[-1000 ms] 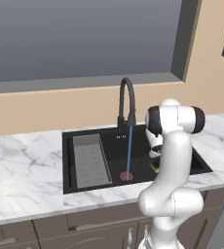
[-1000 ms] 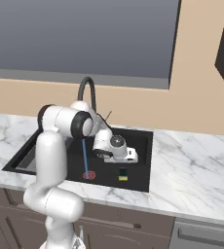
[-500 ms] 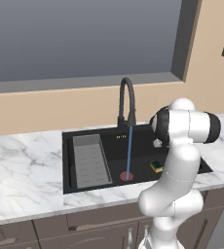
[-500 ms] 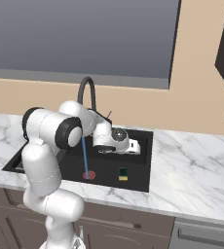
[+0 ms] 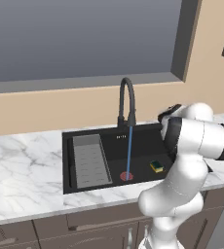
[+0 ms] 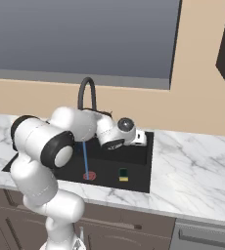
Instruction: Soak the sponge with water for a few seconds and then drop it inside the sink.
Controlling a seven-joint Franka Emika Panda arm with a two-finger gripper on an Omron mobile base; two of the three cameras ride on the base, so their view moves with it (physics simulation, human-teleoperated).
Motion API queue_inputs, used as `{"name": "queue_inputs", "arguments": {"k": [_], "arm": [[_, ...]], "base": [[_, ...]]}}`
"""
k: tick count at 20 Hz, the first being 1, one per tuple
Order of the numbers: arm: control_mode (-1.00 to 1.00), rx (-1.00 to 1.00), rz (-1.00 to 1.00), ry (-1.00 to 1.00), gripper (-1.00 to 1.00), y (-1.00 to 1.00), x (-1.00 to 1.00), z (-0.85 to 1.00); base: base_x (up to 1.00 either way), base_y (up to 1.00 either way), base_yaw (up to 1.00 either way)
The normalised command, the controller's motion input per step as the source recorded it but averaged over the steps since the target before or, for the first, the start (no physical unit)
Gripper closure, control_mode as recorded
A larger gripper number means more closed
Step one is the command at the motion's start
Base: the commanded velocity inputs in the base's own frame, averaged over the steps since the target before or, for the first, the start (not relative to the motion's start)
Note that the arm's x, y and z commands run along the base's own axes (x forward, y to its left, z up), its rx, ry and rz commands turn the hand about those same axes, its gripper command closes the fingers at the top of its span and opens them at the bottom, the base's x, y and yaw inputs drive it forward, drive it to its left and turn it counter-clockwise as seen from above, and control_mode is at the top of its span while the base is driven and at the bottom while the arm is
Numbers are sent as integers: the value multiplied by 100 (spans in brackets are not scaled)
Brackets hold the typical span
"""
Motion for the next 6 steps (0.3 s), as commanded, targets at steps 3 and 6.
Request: {"name": "queue_inputs", "arguments": {"k": [3,6], "arm": [[-100,0,0,2,-100,-21,-9,79],[-100,0,0,3,-100,-17,-18,68]], "base": [[0,0,0],[0,0,0]]}}
